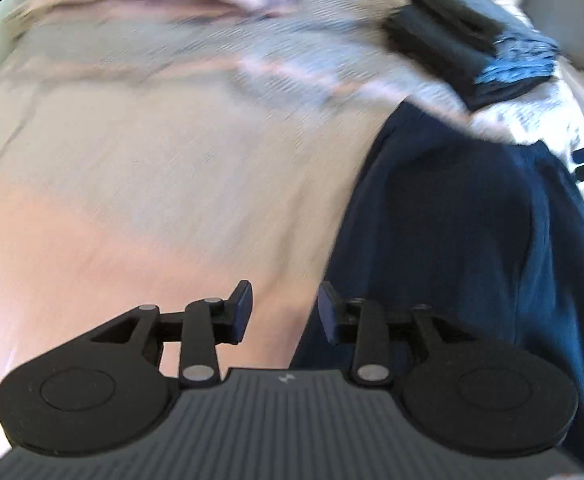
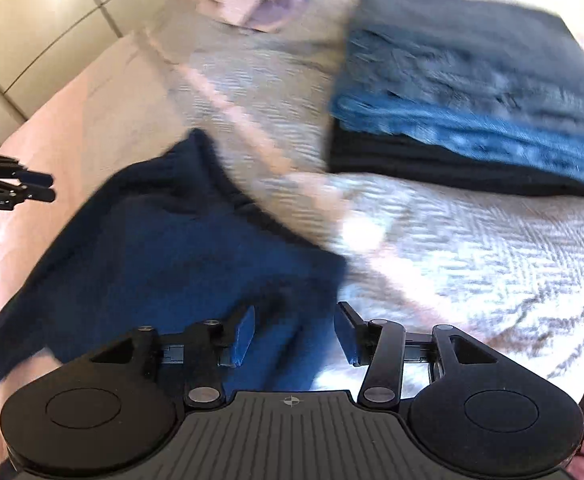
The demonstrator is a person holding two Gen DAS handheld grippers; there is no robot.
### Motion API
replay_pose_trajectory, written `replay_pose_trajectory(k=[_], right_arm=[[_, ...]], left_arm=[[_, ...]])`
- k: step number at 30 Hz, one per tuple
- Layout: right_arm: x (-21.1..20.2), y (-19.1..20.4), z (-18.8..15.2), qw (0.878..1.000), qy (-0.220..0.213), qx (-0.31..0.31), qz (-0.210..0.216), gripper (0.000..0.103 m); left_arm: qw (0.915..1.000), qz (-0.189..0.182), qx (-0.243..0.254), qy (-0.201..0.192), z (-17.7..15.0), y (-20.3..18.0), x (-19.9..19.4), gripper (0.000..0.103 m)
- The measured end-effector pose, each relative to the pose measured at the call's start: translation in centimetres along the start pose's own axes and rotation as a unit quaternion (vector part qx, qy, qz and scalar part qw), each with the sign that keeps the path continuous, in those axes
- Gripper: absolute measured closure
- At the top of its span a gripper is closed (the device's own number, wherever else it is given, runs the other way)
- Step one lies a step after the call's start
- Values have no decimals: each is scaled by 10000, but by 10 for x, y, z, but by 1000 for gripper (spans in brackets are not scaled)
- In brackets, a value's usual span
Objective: Fold clothes
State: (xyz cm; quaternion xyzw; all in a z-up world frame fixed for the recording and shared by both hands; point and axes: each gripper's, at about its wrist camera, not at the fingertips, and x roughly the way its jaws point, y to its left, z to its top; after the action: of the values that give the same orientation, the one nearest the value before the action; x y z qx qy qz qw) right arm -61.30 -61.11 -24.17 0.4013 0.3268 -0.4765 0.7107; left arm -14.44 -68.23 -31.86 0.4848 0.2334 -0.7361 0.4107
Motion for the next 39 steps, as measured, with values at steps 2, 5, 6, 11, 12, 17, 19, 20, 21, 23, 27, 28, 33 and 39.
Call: replay_pose_trajectory(k=[2, 5, 6, 11, 12, 17, 19, 20, 21, 23, 27, 28, 33, 39], right_arm=[[-2, 27, -10, 9997, 44, -199, 168, 55], [1, 70, -28, 9973, 202, -491, 499, 55], [4, 88, -37, 9959, 277, -602, 623, 55], [12, 186, -89, 9871, 487, -1132, 1025, 55], [12, 203, -101, 9863, 496, -1178, 1040, 55], [11, 288, -160, 9846, 625, -1291, 999, 55], [15, 316, -175, 9841, 725, -1266, 1008, 55], [17, 330, -182, 9837, 773, -1266, 1019, 55], [22, 344, -187, 9826, 812, -1304, 1047, 55], [33, 365, -191, 9798, 875, -1411, 1113, 55], [65, 398, -169, 9762, 723, -1737, 1076, 55], [73, 403, -160, 9758, 635, -1822, 1025, 55], [122, 401, -112, 9846, 178, -1710, 324, 55], [154, 367, -118, 9868, 695, -1460, 43, 55]], left_arm=[[9994, 216, -229, 172, -45, 24, -28, 68], [9957, 596, -486, 511, -130, 58, -73, 61], [9939, 691, -588, 623, -161, 67, -88, 60], [9851, 1014, -813, 1126, -308, 111, -146, 59], [9839, 1024, -865, 1185, -333, 118, -152, 59], [9820, 1009, -1157, 1104, -429, 155, -171, 59], [9833, 973, -1121, 1057, -445, 163, -162, 59], [9839, 955, -1102, 1033, -454, 167, -157, 59], [9846, 932, -1089, 1003, -462, 170, -151, 59], [9864, 836, -1118, 866, -472, 177, -137, 59], [9885, 757, -993, 858, -481, 182, -113, 70], [9892, 745, -927, 860, -483, 182, -109, 81], [9874, 1076, -1001, 594, -486, 200, -127, 99], [9865, 780, -1120, 910, -480, 206, -140, 94]])
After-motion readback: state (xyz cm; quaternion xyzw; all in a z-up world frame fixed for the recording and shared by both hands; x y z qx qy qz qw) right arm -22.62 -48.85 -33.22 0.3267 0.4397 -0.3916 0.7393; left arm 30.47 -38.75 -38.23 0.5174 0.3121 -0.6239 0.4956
